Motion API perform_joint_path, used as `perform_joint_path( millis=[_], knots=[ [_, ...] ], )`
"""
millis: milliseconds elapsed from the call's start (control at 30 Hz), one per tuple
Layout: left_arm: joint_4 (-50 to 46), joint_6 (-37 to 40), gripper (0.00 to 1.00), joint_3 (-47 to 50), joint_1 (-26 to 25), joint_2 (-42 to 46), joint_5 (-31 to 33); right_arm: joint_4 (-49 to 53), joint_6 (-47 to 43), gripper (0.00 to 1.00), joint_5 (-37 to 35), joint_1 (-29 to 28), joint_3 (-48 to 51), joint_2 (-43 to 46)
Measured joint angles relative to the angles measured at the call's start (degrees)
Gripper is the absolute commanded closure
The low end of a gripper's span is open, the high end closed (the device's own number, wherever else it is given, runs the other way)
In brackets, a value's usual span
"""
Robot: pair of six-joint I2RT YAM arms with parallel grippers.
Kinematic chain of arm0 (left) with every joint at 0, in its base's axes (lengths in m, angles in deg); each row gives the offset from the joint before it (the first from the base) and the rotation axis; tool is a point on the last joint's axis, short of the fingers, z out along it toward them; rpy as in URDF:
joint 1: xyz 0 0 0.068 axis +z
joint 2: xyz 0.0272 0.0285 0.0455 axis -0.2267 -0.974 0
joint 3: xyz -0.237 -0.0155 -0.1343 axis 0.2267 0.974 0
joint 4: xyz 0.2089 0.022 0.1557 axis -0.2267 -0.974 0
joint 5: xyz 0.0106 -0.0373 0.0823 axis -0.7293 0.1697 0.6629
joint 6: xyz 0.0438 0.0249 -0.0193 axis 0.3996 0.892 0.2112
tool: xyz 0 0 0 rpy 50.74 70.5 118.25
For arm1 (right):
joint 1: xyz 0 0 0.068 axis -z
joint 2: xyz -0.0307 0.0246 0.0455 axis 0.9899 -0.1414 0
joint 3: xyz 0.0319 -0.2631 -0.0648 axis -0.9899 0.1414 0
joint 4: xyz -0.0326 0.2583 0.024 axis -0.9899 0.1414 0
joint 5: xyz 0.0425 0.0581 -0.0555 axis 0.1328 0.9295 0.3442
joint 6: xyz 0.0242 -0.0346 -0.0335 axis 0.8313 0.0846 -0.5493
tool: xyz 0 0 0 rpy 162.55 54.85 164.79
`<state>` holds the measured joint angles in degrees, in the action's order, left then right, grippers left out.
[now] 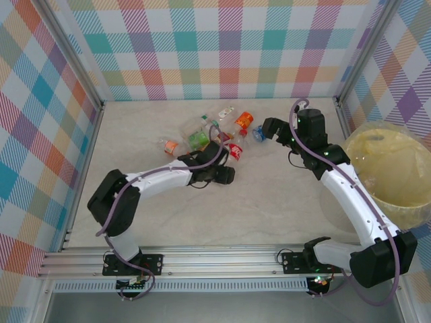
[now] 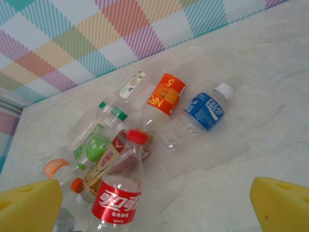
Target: Put the plastic bottles in the bin
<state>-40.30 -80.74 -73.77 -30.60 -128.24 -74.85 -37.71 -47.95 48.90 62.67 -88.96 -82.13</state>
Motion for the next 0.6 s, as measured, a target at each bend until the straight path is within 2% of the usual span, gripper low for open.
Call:
perform_joint_path(
  millis=[200,400,600],
  knots=[
    [6.4,-0.55,0.73,-0.22,3.32,4.57,-11.63,-1.95,2.05,0.0,8.44,0.35,-0.13,-0.35],
    [12.39,-2.51,0.73,-1.01,3.93,4.85,-22.77,-5.6,5.73,0.0,18.95,0.81,-0.39,-2.32],
    [19.3,-6.25,0.73,-1.05,4.15,4.85,-31.74,-6.62,7.56,0.0,22.58,0.81,-0.68,-3.43]
  ],
)
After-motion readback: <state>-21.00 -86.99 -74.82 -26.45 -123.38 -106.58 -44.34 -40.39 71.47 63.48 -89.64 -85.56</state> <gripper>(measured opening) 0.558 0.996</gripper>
